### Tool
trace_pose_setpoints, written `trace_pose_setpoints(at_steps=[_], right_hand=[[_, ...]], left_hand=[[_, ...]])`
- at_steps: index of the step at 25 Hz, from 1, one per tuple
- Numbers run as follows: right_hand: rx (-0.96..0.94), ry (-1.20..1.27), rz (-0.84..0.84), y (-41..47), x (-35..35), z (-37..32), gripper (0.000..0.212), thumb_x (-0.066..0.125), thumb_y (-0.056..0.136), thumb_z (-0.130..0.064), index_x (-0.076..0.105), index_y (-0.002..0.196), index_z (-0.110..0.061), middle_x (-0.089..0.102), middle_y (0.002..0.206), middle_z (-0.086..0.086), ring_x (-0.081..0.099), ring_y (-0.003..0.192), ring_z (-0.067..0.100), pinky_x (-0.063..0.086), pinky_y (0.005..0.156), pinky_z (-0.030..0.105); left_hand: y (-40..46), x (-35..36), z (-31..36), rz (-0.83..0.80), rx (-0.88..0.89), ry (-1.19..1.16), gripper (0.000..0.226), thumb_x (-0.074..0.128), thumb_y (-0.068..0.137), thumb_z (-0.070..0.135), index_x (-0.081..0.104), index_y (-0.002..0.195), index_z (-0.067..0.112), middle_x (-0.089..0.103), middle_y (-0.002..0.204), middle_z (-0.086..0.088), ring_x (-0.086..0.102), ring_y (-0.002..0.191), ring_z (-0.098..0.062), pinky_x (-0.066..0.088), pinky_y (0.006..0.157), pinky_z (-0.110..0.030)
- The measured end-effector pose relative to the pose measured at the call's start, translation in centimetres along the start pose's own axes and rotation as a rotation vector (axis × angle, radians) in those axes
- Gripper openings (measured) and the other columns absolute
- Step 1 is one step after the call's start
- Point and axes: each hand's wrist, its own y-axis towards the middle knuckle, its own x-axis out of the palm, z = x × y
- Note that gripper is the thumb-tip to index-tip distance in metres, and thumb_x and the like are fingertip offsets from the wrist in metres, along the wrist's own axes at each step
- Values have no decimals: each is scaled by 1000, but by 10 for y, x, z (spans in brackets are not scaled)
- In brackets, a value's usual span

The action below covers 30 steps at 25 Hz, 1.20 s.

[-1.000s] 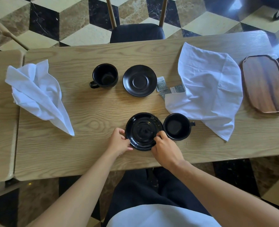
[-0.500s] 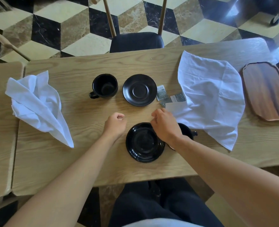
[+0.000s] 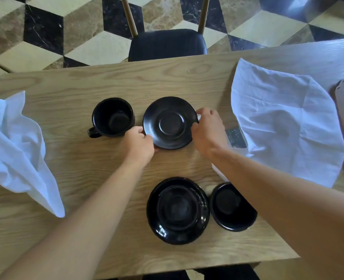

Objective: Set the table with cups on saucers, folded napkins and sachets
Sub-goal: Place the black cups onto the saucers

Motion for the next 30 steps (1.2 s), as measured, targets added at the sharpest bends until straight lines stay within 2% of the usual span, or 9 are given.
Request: trace_pose_setpoints(at_steps=[4, 8, 12, 16, 18, 21, 25, 28, 30], right_hand=[[-25, 15, 47, 23, -1, 4, 38, 47, 99, -4, 55, 135, -14, 52, 133, 8, 58, 111, 28, 40, 87, 28], [-41, 17, 76, 55, -12, 3, 36, 50, 99, -7, 59, 133, -16, 54, 128, 7, 58, 108, 26, 36, 86, 27], [-60, 47, 93, 81, -21, 0, 36, 51, 98, -7, 62, 131, -16, 55, 124, 7, 58, 107, 25, 41, 88, 29], [-26, 71, 121, 93, -21, 2, 34, 54, 99, -8, 62, 131, -18, 56, 124, 6, 53, 98, 17, 37, 85, 25], [-22, 72, 116, 94, -20, 2, 34, 53, 100, -9, 61, 132, -19, 58, 124, 6, 54, 101, 18, 39, 86, 26], [-9, 112, 70, 93, -23, 1, 36, 52, 102, -14, 57, 137, -21, 63, 125, 7, 59, 115, 24, 46, 94, 31], [53, 213, 42, 82, -23, 1, 44, 47, 104, -23, 45, 147, -16, 63, 132, 8, 55, 125, 24, 44, 108, 39], [66, 184, 127, 64, -20, 1, 43, 47, 102, -21, 45, 144, -14, 57, 135, 8, 55, 113, 18, 44, 95, 32], [26, 158, 180, 42, -17, 3, 36, 51, 99, -17, 52, 135, -15, 53, 131, 6, 52, 97, 12, 39, 84, 25]], left_hand=[[14, 9, 8, -3, 18, -16, 26, 53, 88, -4, 57, 87, 21, 67, 82, -29, 73, 78, -29, 60, 77, -60], [29, 27, 25, 30, 18, -12, 9, 55, 90, 0, 64, 88, -2, 66, 77, -25, 72, 85, -41, 61, 78, -58], [41, 42, 47, 98, 32, 52, 15, 55, 90, 5, 67, 81, 6, 68, 67, -9, 72, 80, -35, 63, 74, -51], [49, 45, 58, 65, 11, -17, 12, 55, 89, 0, 66, 88, -3, 69, 79, -21, 73, 87, -39, 61, 78, -56], [47, 44, 57, 53, 2, -54, 11, 56, 93, -1, 66, 88, -4, 66, 69, -11, 76, 75, -29, 63, 73, -53], [39, 42, 61, 21, -16, -121, 29, 56, 99, 11, 53, 70, 14, 56, 50, 8, 73, 56, -15, 64, 72, -50], [29, 31, 67, -46, -87, -151, 35, 55, 100, 35, 61, 92, 1, 65, 81, 1, 75, 61, -15, 65, 68, -41], [12, 20, 58, -61, -55, -14, 22, 54, 97, 27, 61, 77, 22, 70, 83, -3, 76, 74, -22, 63, 78, -47], [-3, 12, 46, -86, -46, 82, 24, 52, 93, 21, 65, 73, 23, 73, 80, -2, 74, 80, -25, 63, 80, -47]])
